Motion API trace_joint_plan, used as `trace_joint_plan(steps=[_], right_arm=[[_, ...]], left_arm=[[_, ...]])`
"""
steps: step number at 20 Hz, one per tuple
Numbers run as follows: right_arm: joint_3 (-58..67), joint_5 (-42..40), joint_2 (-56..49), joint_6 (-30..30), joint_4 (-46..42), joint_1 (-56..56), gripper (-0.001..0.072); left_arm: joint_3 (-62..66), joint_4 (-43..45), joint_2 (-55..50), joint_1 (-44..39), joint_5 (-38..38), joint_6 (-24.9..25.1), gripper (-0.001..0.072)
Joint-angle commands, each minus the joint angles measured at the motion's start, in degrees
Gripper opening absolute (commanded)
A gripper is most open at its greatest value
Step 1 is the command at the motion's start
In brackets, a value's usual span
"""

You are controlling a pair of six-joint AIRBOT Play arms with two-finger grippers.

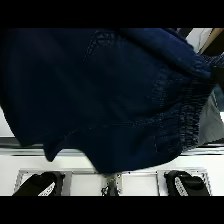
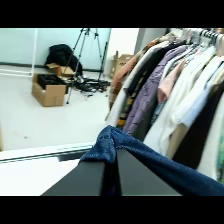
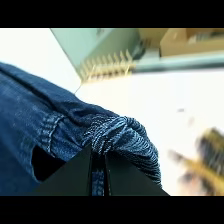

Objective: Fold the clothes and pants, and hang the long-sleeved shirts on hangers.

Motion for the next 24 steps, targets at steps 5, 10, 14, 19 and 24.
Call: trace_joint_plan(steps=[5,10,14,19,24], right_arm=[[-5.7,5.5,-20.9,4.6,-5.8,2.7,0.0038],[-5.1,-6.9,-44.0,-4.3,-8.3,4.0,0.0038],[-2.9,-11.7,-48.5,-4.4,-13.6,3.9,0.0038],[-3.4,-11.3,-47.9,-4.2,-30.0,4.0,0.0038],[-9.4,-11.7,-48.3,-4.7,-35.8,4.0,0.0037]], left_arm=[[0.5,2.7,-25.8,-0.1,3.8,0.0,0.0013],[-0.8,2.1,-36.8,1.9,1.7,-0.1,0.0013],[-0.9,0.1,-38.5,3.4,-7.0,-0.1,0.0013],[-13.2,-0.5,-34.8,1.9,-9.0,-2.2,0.0013],[-37.2,-0.4,-29.8,-4.5,-2.0,-5.7,0.0013]])
